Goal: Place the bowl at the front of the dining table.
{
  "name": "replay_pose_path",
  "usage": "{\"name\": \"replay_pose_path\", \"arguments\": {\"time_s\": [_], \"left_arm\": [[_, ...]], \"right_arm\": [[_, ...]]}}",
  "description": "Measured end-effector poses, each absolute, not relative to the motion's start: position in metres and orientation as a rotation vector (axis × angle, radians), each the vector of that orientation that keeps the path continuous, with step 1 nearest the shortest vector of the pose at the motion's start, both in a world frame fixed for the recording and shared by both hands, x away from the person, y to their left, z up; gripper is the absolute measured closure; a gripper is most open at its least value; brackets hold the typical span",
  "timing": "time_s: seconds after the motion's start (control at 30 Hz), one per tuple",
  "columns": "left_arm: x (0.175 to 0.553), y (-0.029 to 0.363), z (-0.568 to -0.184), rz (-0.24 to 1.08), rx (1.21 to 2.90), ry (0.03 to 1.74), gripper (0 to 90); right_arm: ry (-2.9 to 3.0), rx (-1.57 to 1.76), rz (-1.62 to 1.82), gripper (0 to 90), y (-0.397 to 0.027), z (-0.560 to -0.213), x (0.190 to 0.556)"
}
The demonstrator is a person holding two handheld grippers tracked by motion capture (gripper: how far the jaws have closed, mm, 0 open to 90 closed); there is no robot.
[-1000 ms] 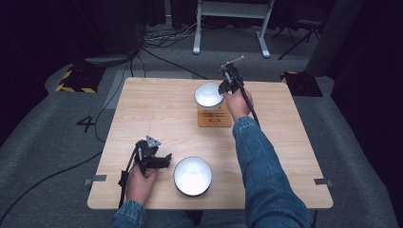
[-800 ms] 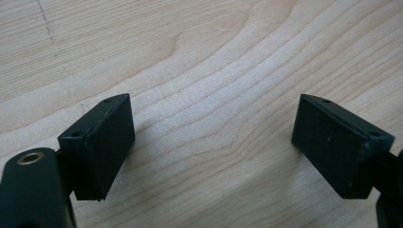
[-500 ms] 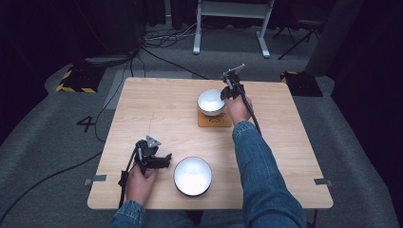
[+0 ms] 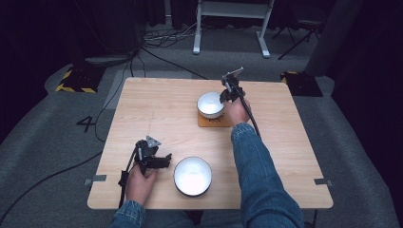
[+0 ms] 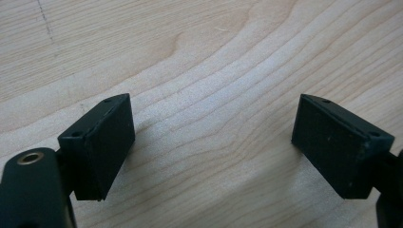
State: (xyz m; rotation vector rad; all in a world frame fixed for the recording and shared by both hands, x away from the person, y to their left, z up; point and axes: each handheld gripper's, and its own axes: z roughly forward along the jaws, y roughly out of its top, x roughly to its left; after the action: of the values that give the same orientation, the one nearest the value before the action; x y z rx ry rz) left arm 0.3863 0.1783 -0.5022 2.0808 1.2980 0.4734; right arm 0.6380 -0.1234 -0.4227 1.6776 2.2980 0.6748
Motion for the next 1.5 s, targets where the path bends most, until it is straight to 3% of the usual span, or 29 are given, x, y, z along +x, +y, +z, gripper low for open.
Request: {"name": "replay_pose_path", "arguments": {"time_s": [0.23,0.27,0.33,0.43,1.0,1.5], "left_arm": [[0.386,0.178,-0.502,0.474,2.081,1.298,14.5],[0.386,0.178,-0.502,0.474,2.081,1.298,14.5],[0.386,0.178,-0.502,0.474,2.081,1.298,14.5],[0.386,0.178,-0.502,0.474,2.081,1.298,14.5],[0.386,0.178,-0.502,0.478,2.081,1.297,14.5],[0.386,0.178,-0.502,0.475,2.082,1.297,14.5]], "right_arm": [[2.33,1.668,0.673,81.3,-0.128,-0.427,0.639],[2.331,1.659,0.664,77.8,-0.129,-0.428,0.639],[2.326,1.64,0.673,59.0,-0.129,-0.427,0.639],[2.323,1.619,0.655,54.5,-0.129,-0.424,0.639],[2.448,1.286,0.801,51.9,-0.119,-0.369,0.599],[2.514,1.163,0.928,51.6,-0.143,-0.335,0.549]]}}
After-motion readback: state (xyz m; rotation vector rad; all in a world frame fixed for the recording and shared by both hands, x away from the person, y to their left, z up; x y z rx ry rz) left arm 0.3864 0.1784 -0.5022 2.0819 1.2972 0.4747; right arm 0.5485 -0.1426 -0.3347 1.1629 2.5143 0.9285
